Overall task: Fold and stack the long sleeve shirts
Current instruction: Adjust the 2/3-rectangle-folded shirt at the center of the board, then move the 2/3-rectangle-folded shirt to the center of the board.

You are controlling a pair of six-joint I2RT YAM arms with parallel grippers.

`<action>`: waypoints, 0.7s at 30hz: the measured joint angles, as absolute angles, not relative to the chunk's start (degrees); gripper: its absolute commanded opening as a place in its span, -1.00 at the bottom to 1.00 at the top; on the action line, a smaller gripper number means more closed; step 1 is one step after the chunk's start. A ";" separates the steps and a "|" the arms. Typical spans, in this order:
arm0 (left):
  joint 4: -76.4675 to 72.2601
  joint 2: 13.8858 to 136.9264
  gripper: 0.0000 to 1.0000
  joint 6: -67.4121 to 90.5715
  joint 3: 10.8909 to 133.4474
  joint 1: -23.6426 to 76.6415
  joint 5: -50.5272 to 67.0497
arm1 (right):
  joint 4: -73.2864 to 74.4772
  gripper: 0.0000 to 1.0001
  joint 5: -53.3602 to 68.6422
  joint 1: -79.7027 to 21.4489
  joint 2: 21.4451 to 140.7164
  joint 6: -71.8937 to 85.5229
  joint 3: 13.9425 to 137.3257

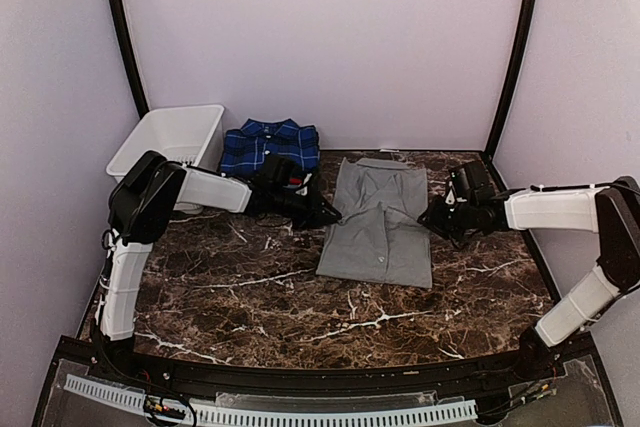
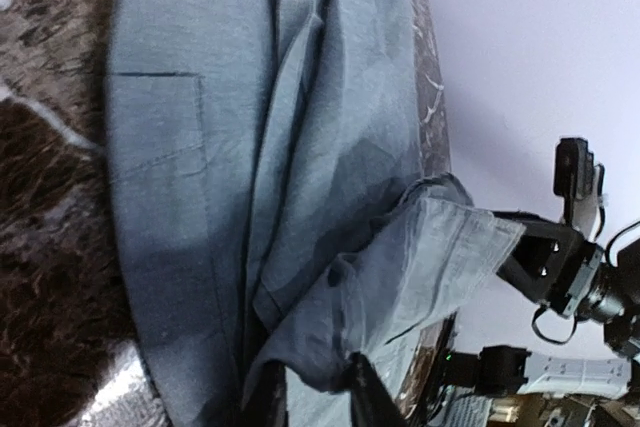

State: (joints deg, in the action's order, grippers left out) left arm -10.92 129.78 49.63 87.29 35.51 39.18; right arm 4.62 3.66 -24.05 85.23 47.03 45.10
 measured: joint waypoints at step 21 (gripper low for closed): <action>-4.86 130.06 -0.37 44.36 92.47 34.15 32.10 | 10.37 -0.40 6.20 -28.10 89.91 36.95 54.13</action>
State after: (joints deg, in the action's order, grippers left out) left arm -4.86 130.06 44.36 92.47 34.15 32.10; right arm 10.37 6.20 -28.10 89.91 36.95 54.13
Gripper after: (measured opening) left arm 0.331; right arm 0.338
